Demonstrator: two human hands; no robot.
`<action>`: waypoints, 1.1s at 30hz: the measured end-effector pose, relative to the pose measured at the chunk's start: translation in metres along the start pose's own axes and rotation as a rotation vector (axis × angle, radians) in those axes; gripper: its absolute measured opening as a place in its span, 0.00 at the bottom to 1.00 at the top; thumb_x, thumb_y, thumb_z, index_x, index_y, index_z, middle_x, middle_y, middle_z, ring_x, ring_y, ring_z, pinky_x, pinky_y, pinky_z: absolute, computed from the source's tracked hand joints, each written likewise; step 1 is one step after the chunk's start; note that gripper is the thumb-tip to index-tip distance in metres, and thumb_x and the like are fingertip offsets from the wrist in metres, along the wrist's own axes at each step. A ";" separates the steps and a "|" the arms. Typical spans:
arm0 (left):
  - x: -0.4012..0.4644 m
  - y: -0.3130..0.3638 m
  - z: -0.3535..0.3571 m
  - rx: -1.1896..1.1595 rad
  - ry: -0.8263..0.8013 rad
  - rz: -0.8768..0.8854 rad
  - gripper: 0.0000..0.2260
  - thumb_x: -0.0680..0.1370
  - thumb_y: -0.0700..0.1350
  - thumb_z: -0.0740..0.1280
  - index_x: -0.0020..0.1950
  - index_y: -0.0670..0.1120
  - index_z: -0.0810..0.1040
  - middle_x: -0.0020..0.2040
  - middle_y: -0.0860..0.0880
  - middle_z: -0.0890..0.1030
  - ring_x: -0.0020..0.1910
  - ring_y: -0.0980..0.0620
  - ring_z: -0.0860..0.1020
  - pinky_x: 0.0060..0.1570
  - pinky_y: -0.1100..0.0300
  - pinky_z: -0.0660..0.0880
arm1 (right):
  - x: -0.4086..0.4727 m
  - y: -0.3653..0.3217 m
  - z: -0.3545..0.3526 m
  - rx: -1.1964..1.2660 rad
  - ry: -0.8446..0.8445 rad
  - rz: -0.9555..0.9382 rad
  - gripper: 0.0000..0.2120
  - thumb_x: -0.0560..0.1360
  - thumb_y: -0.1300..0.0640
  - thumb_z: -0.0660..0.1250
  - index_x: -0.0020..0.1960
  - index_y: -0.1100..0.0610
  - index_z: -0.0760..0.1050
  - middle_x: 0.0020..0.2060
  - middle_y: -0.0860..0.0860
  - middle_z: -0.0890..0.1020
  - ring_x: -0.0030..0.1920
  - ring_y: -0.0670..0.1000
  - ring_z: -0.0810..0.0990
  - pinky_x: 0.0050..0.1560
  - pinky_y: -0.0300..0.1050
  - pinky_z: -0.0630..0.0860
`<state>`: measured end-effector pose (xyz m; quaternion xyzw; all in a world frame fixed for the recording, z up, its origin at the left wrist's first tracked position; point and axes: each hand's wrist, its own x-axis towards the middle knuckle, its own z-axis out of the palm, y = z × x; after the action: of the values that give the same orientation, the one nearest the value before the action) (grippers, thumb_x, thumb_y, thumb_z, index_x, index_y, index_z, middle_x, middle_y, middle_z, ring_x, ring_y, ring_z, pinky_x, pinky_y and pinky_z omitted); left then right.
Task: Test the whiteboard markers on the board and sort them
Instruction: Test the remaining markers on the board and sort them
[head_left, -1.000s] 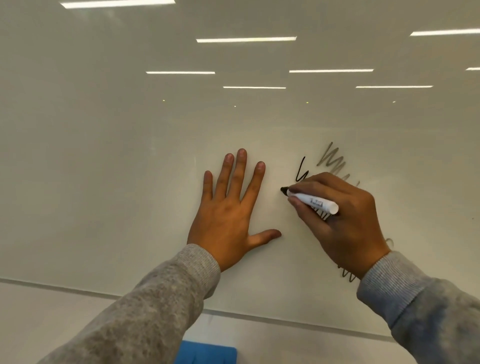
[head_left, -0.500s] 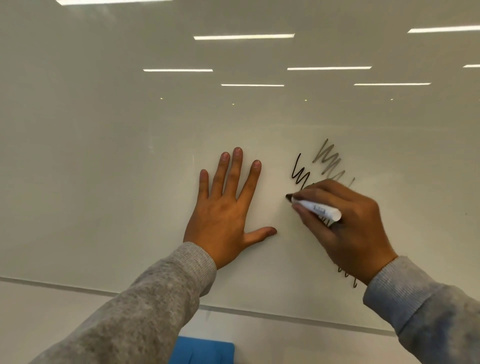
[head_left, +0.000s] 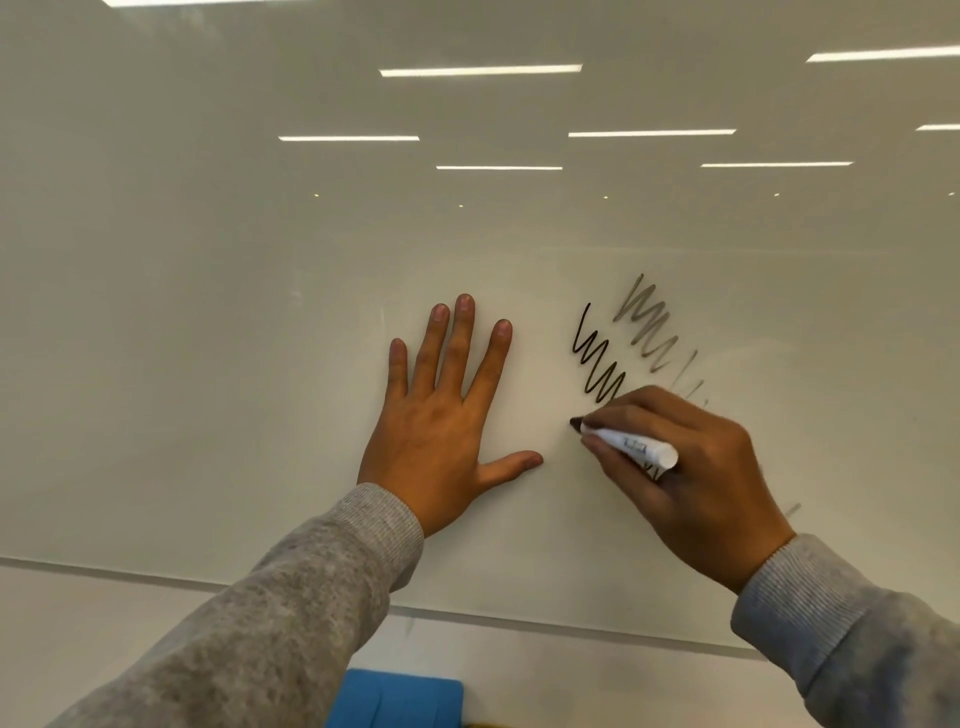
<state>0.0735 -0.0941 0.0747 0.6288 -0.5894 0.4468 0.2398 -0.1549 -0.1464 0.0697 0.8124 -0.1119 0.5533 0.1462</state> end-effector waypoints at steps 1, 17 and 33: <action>0.000 0.000 0.000 -0.001 0.002 0.001 0.51 0.72 0.78 0.54 0.81 0.50 0.36 0.81 0.43 0.34 0.80 0.42 0.36 0.76 0.36 0.50 | 0.001 0.001 -0.002 0.010 0.035 0.029 0.09 0.76 0.56 0.71 0.54 0.58 0.84 0.47 0.50 0.83 0.44 0.47 0.80 0.48 0.32 0.78; -0.002 0.001 0.000 0.003 -0.005 -0.001 0.50 0.73 0.77 0.54 0.81 0.49 0.37 0.81 0.43 0.34 0.80 0.41 0.36 0.76 0.35 0.50 | -0.016 0.006 -0.004 0.013 -0.022 0.033 0.09 0.78 0.55 0.70 0.55 0.57 0.83 0.48 0.50 0.83 0.45 0.49 0.82 0.47 0.38 0.81; -0.003 0.001 -0.002 -0.016 -0.015 0.000 0.50 0.73 0.76 0.55 0.81 0.49 0.37 0.81 0.43 0.35 0.80 0.42 0.36 0.76 0.36 0.49 | -0.042 0.010 -0.009 0.044 -0.058 0.071 0.10 0.80 0.52 0.67 0.56 0.56 0.83 0.49 0.48 0.82 0.46 0.47 0.81 0.47 0.40 0.80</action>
<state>0.0717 -0.0911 0.0730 0.6302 -0.5947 0.4375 0.2404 -0.1814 -0.1516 0.0352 0.8267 -0.1325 0.5366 0.1052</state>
